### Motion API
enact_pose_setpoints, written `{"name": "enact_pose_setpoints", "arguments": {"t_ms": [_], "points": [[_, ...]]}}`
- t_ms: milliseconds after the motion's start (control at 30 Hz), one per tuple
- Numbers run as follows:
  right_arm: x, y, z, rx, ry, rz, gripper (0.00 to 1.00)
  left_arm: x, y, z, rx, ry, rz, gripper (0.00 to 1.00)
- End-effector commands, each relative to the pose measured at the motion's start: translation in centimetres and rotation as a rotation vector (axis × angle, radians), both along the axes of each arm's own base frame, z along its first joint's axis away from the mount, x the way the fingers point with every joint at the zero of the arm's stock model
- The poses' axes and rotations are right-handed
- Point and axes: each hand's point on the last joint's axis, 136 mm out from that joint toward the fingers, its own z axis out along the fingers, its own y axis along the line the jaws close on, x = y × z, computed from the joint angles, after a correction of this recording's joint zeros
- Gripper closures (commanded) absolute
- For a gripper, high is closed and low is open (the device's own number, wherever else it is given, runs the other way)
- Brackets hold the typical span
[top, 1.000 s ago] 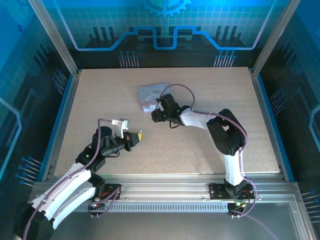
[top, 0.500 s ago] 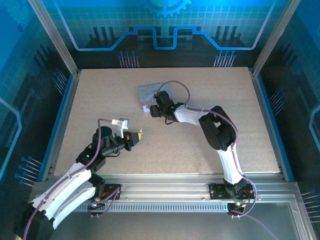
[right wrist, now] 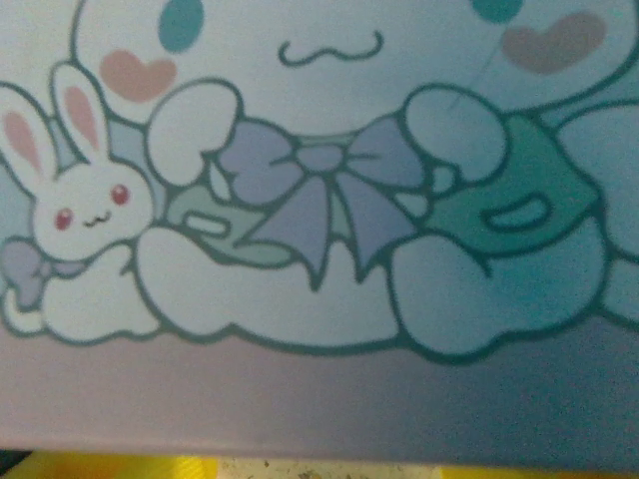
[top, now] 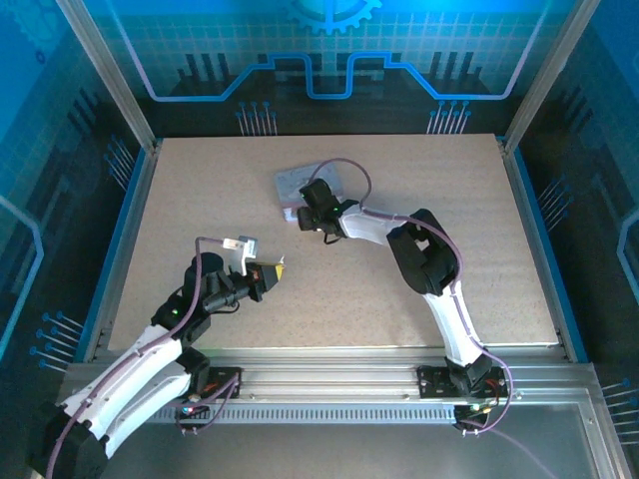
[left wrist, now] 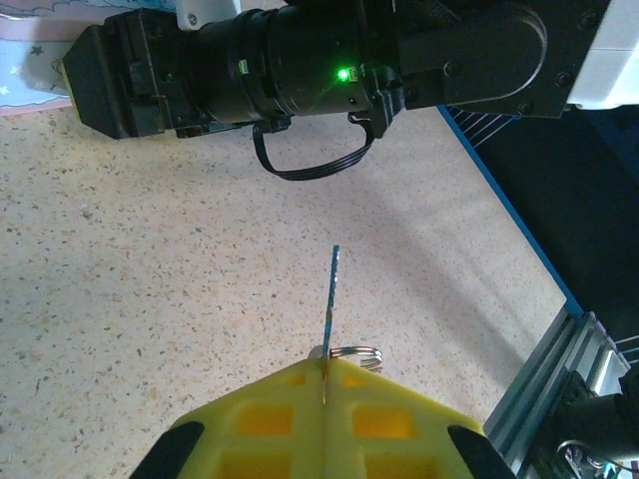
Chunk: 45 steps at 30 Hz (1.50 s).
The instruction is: Unlock the padlock with the key
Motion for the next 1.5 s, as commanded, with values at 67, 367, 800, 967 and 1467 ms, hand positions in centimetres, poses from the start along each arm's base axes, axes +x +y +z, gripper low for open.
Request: {"name": "enact_pose_setpoints", "arguments": {"t_ms": [67,367,800,967,1467], "points": [[-0.1,0.0,-1.3,-0.024,0.032,-0.023,0.54,0.0,0.0,0.1,0.018,-0.05,-0.018,1.0],[-0.5,-0.3,-0.4,-0.038,0.014,-0.015,0.8,-0.2,-0.1,-0.1,0.019,-0.051,-0.031,1.0],[-6.5,-0.9,0.7,-0.031,0.08,0.056,0.89,-1.0,0.0,-1.3,0.013,-0.015,-0.039,1.0],[-9.8,-0.2,1.0,-0.007,0.164,0.099,0.9,-1.4,0.2,-3.3,0.021,0.026,-0.031,1.0],[-14.3,2.9,6.1,0.207,0.355,0.21,0.95,-0.4,-0.3,-6.3,0.065,0.019,-0.031,1.0]]}}
